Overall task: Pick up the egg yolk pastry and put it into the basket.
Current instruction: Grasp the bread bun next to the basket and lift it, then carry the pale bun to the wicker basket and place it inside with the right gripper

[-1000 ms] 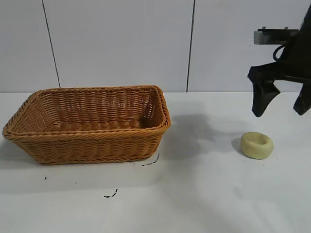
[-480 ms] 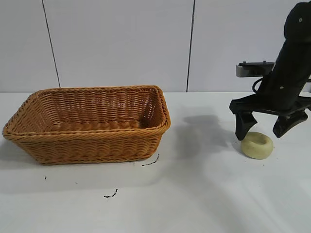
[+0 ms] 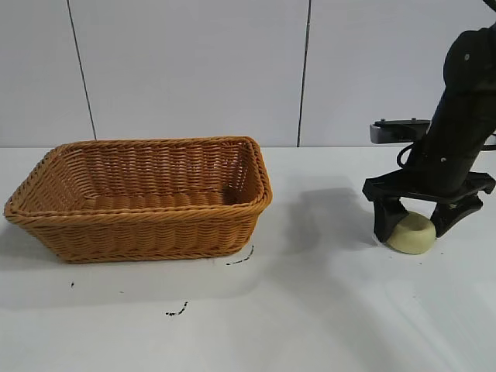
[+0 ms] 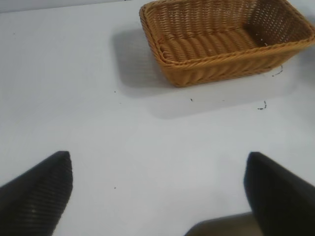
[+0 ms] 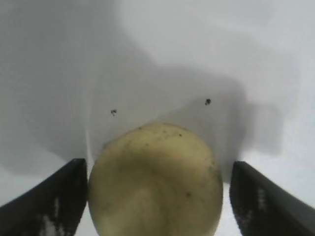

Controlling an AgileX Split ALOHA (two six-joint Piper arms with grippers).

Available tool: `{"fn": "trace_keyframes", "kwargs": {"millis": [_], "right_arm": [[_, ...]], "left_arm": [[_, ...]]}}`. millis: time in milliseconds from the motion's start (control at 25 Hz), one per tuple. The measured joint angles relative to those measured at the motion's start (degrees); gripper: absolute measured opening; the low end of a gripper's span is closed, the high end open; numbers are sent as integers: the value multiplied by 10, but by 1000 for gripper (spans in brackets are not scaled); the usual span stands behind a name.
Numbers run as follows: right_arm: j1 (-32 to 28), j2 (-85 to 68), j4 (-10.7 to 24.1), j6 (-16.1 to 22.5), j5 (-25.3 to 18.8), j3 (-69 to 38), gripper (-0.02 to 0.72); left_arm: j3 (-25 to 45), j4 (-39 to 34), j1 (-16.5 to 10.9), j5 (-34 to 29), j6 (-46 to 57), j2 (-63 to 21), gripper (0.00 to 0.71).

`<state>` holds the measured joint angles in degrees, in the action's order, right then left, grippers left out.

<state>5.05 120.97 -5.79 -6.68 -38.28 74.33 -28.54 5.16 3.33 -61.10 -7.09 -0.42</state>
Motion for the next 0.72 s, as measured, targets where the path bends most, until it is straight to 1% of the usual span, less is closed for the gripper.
{"fn": "trace_keyframes", "kwargs": {"millis": [120, 160, 240, 320, 400, 560, 640, 720], "right_arm": [[0, 0, -3, 0, -6, 1, 252], [0, -1, -4, 0, -8, 1, 197], [1, -6, -3, -1, -12, 1, 143], [1, -15, 2, -1, -22, 2, 123], [1, -32, 9, -1, -49, 14, 118], [2, -76, 12, -1, -122, 75, 113], [10, -90, 15, -1, -165, 125, 111], [22, -91, 19, -1, -192, 161, 111]], "left_arm": [[0, 0, 0, 0, 0, 0, 695], [0, 0, 0, 0, 0, 0, 695], [0, 0, 0, 0, 0, 0, 695], [0, 0, 0, 0, 0, 0, 695], [0, 0, 0, 0, 0, 0, 695], [0, 0, 0, 0, 0, 0, 695], [0, 0, 0, 0, 0, 0, 695], [0, 0, 0, 0, 0, 0, 695]]}}
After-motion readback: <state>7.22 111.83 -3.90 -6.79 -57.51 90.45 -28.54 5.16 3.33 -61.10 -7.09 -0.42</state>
